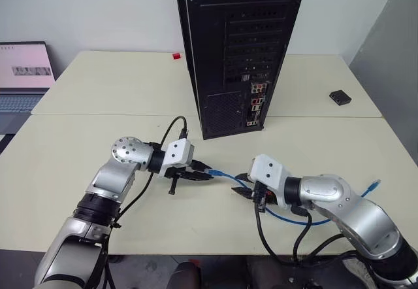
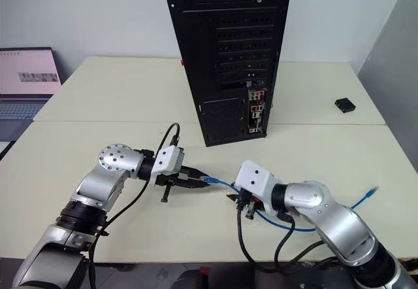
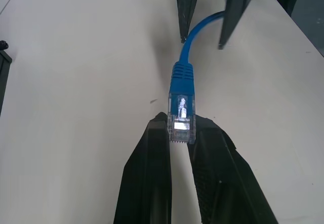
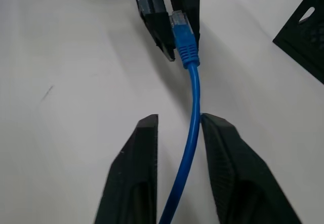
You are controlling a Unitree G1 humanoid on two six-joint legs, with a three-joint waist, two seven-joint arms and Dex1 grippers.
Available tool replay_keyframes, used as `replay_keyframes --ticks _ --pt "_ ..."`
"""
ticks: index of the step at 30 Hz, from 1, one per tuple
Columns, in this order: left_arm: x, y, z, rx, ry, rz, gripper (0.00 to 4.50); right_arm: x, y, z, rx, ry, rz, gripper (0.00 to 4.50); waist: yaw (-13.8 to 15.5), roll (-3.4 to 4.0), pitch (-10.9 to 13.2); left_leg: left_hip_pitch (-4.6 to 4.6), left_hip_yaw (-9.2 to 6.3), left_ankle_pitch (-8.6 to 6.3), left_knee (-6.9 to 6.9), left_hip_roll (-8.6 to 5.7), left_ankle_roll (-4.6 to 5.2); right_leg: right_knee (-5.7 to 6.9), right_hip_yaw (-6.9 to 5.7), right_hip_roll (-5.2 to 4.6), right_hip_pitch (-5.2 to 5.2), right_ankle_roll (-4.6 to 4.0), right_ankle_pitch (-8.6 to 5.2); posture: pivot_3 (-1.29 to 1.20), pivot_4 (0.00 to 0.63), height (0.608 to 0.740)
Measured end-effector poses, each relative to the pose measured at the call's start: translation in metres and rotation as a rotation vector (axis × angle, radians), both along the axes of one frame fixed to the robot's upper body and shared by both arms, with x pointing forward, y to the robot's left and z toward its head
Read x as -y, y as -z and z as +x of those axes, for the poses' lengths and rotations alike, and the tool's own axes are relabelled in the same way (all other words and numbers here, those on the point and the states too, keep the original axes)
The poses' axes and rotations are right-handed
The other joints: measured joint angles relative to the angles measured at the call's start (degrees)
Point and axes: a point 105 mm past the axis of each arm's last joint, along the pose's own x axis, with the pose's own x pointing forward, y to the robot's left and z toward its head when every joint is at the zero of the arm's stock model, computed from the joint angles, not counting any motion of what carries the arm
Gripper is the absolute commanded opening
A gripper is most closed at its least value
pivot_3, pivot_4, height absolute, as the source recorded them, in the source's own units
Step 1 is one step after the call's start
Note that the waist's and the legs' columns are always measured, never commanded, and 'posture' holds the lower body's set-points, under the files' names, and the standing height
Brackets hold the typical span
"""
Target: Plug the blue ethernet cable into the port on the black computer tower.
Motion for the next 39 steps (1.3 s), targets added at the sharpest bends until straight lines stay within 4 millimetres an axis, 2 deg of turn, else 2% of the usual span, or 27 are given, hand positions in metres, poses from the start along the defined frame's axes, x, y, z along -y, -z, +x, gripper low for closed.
replay_keyframes --ticks 2,4,6,11,16,20,31,39 --pt "0.002 0.000 0.000 0.019 0.011 -0.009 0.27 0.006 -0.008 -0.002 -0.018 0.004 0.029 2.80 0.2 -0.01 0.0 -0.01 -0.01 0.00 0.00 0.00 0.00 -0.01 -0.01 0.00 0.00 0.00 0.00 0.00 0.150 0.740" --pt "0.003 -0.001 0.000 0.066 0.019 -0.011 0.27 0.012 -0.015 -0.002 -0.034 0.017 0.067 3.20 0.2 -0.01 0.0 0.01 0.00 0.00 0.00 0.00 0.00 0.00 0.00 0.00 0.00 0.00 0.00 0.00 0.150 0.740" --pt "0.004 -0.001 0.003 0.199 0.035 0.003 0.27 0.013 -0.027 -0.001 -0.065 0.049 0.186 3.62 0.2 -0.01 0.0 0.02 0.00 0.00 -0.01 0.05 0.00 0.01 0.00 0.01 0.00 -0.01 0.01 0.00 0.150 0.740" --pt "0.007 0.004 -0.002 0.483 0.106 -0.017 0.27 0.010 -0.038 0.005 -0.141 0.086 0.378 3.63 0.3 0.00 0.0 0.04 0.05 0.00 -0.02 0.03 0.00 0.00 0.05 -0.01 0.01 -0.01 0.01 0.00 0.150 0.740" --pt "0.012 0.010 -0.009 0.734 0.164 -0.080 0.27 0.005 -0.034 0.017 -0.234 0.102 0.464 3.63 0.8 0.00 0.0 0.02 0.04 0.00 0.01 -0.01 0.00 0.00 0.04 -0.04 0.01 0.01 0.03 0.00 0.150 0.740" --pt "0.011 0.003 -0.003 0.849 0.136 -0.117 0.27 0.001 -0.028 0.023 -0.298 0.105 0.498 3.63 0.7 -0.01 0.0 0.00 0.01 0.00 0.01 0.00 0.01 0.00 0.00 -0.04 0.01 0.02 0.03 0.00 0.150 0.740" --pt "0.011 -0.007 0.005 0.974 0.083 -0.143 0.27 -0.018 -0.015 0.018 -0.378 0.051 0.501 3.63 0.7 0.00 0.0 0.02 -0.02 0.00 0.00 0.00 0.01 0.05 -0.03 -0.03 0.02 0.02 0.04 0.00 0.150 0.740" --pt "0.009 -0.012 0.009 1.011 0.050 -0.145 0.27 -0.020 -0.009 0.028 -0.372 0.090 0.520 3.63 0.7 0.00 0.0 0.02 -0.02 0.00 0.00 0.01 0.00 0.04 -0.05 -0.03 0.01 0.02 0.03 0.00 0.150 0.740"
